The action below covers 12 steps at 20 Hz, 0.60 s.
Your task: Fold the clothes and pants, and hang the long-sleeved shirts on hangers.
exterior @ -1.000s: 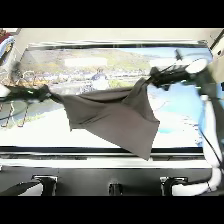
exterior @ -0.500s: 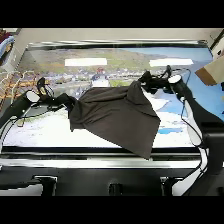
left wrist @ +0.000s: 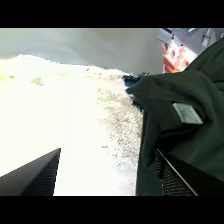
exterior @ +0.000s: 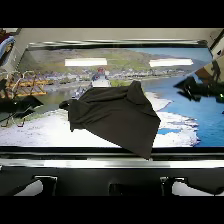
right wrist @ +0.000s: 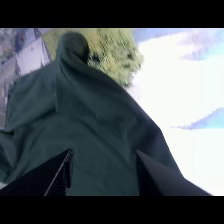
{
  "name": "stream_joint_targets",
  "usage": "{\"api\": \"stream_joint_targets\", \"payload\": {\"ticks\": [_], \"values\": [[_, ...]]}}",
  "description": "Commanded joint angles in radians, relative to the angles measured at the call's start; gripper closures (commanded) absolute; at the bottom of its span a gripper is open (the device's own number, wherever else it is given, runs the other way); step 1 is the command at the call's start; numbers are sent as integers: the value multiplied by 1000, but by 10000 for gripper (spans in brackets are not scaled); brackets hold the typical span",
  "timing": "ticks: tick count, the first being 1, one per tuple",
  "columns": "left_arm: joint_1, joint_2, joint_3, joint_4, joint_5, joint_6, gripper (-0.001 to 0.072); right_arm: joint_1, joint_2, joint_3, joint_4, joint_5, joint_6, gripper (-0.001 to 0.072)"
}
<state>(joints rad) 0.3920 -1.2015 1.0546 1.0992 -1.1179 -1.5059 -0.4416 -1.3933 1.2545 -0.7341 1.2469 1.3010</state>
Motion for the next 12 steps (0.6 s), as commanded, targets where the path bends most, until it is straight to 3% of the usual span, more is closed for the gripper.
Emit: {"api": "stream_joint_targets", "payload": {"ticks": [1,6,12], "values": [[121,169,-176,-58,-65,29,37,-77,230,-439,-5,89,-56,275],[122,221,-304,-110,-111,29,36,-19,414,-943,54,-15,-63,240],[122,221,-306,-196,-113,29,35,47,439,-1054,36,-97,-61,240]]}}
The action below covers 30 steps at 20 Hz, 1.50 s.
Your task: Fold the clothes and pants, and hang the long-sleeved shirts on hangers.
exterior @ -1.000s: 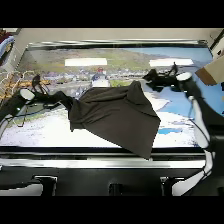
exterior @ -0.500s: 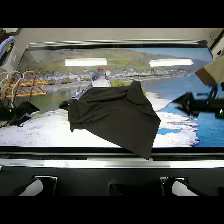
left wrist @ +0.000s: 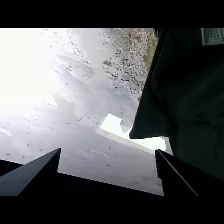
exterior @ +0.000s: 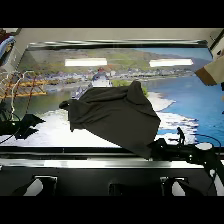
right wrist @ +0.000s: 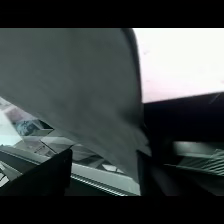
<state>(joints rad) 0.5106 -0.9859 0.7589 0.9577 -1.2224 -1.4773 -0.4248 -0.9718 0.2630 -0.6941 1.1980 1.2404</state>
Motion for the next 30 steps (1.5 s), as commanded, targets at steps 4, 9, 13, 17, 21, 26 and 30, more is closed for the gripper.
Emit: {"api": "stream_joint_targets", "payload": {"ticks": [4,9,13,17,21,26,30], "values": [[3,5,-10,-72,-10,1,35,130,18,-66,-42,-124,69,240],[3,5,-10,-72,-17,1,34,180,18,-59,-25,-142,120,239],[3,5,-10,-72,-19,1,34,176,80,26,-26,-29,122,234],[3,5,-10,-72,-19,1,34,176,153,114,-224,31,241,165],[3,5,-10,-72,-18,2,34,176,115,109,-224,22,240,161],[3,5,-10,-72,-16,2,34,176,-10,109,-205,-39,170,161],[3,-5,-10,-72,-16,5,33,179,-84,108,-61,-96,71,162]]}}
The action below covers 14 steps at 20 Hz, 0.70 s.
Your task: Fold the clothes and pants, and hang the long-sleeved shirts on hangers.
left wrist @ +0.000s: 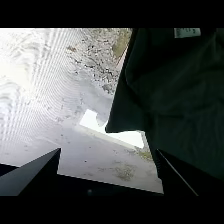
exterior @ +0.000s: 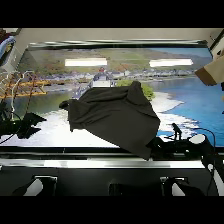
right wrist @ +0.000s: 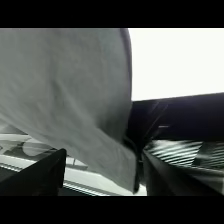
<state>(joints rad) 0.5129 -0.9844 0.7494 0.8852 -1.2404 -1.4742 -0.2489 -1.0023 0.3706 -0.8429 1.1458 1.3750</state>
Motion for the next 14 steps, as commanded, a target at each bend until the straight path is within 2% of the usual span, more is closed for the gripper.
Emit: {"api": "stream_joint_targets", "payload": {"ticks": [1,4,6,7,8,9,14], "values": [[1,-12,-1,0,2,2,32,3,-77,-2,106,-48,-68,162],[1,-35,-1,0,2,2,31,3,-129,-50,144,-56,-109,167],[0,-53,-1,0,2,2,31,3,-134,-92,186,-64,-143,200],[-8,-63,-1,0,2,14,31,3,-134,-106,201,-79,-158,283],[-24,-74,-1,0,3,32,31,3,-134,-109,216,-91,-166,470],[-50,-88,-1,0,4,50,31,3,-133,-109,243,-98,-180,688],[-241,-201,0,-28,126,101,31,3,-89,-109,394,-95,-212,682]]}}
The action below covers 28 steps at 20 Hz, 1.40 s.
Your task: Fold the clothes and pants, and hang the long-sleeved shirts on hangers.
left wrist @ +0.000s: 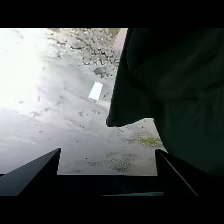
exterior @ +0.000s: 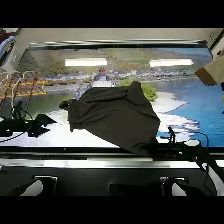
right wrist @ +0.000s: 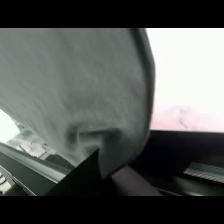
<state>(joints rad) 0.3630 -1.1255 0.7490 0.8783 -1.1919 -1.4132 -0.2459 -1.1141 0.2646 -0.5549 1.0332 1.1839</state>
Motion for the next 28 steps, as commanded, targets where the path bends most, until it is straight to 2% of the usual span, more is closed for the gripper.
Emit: {"api": "stream_joint_targets", "payload": {"ticks": [1,7,10,11,12,13,14,17,19,24,26,28], "values": [[-124,-92,0,-42,106,58,32,0,38,-2,110,23,-19,682],[-217,-286,5,-153,210,133,32,0,134,-2,115,57,18,682],[-235,-340,21,-159,227,135,37,0,190,-2,131,57,37,682],[-243,-353,26,-167,232,135,82,0,209,-2,142,58,37,682],[-249,-364,29,-175,237,134,249,0,227,-2,155,58,37,682],[-255,-370,34,-192,237,135,449,0,248,-1,167,58,36,682],[-259,-371,38,-209,235,135,694,0,271,0,187,55,35,682],[-259,-350,104,-217,162,149,690,0,343,55,215,50,35,683],[-258,-304,200,-216,101,150,690,0,373,181,212,48,26,683],[-236,-89,725,-214,66,130,690,0,373,782,199,12,26,683],[-213,-16,988,-213,99,126,690,0,373,1049,193,0,43,683],[-187,53,1217,-191,166,86,690,0,373,1292,168,-5,106,682]]}}
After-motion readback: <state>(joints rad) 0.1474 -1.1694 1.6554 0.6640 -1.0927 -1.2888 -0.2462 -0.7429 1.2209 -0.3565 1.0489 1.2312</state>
